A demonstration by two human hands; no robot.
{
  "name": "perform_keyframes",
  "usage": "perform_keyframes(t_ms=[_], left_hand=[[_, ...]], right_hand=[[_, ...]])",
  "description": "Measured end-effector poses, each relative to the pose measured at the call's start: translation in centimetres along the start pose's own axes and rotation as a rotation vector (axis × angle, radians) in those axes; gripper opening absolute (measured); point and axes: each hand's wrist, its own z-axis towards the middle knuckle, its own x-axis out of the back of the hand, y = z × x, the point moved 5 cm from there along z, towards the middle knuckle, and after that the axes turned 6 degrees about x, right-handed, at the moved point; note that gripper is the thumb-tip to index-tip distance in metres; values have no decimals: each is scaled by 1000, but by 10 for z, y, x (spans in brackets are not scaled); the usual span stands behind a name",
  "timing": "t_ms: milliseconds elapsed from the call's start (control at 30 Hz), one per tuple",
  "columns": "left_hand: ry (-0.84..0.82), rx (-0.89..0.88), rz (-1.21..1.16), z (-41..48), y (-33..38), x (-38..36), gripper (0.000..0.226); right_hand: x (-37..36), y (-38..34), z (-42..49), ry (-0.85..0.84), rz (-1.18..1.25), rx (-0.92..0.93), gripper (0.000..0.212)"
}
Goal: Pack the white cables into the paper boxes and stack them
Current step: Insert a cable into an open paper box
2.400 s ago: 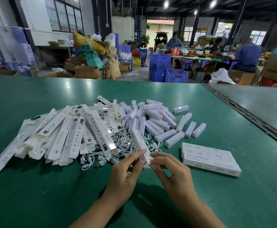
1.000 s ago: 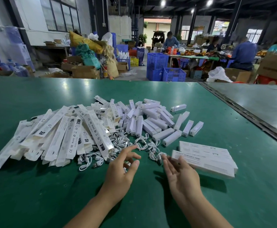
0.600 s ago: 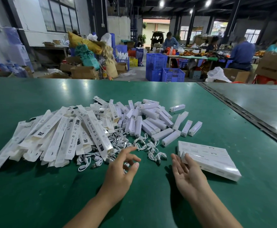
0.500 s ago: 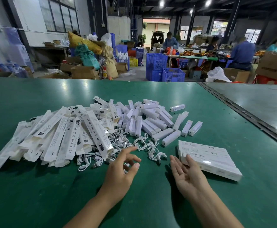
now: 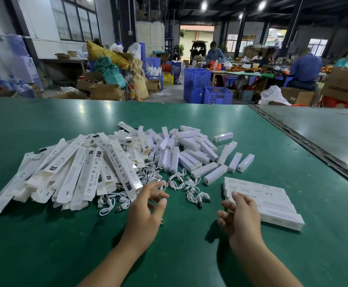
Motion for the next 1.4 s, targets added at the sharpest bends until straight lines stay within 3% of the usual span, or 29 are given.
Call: perform_keyframes(t_ms=[300,467,633,767,967,1100,1233,1400], left_hand=[[401,160,114,18,-16,40,32],[513,245,261,19,-21,55,34],[401,389,477,25,-36,60,35],[273,302,704,29,-39,48,52],[23,299,1000,34,-53,25,55],[59,305,954,35,-51,28,52],[180,334,715,35,-47,37,46],[198,303,523,36,-41,38,38]], right_hand=[[1,2,2,-47,-33,-47,14],[-1,3,3,-77,-38,-39,14],[-6,3,-1,-102,-44,-4,17],[-11,5,-5,-140,-84,19,17],[-14,6,-8,-163,-115,34,15],[-15,6,-10,-180,-122,39,14],[-16,7,-9,-177,-119,36,14],[-18,8,-9,-199,-112,43,15]])
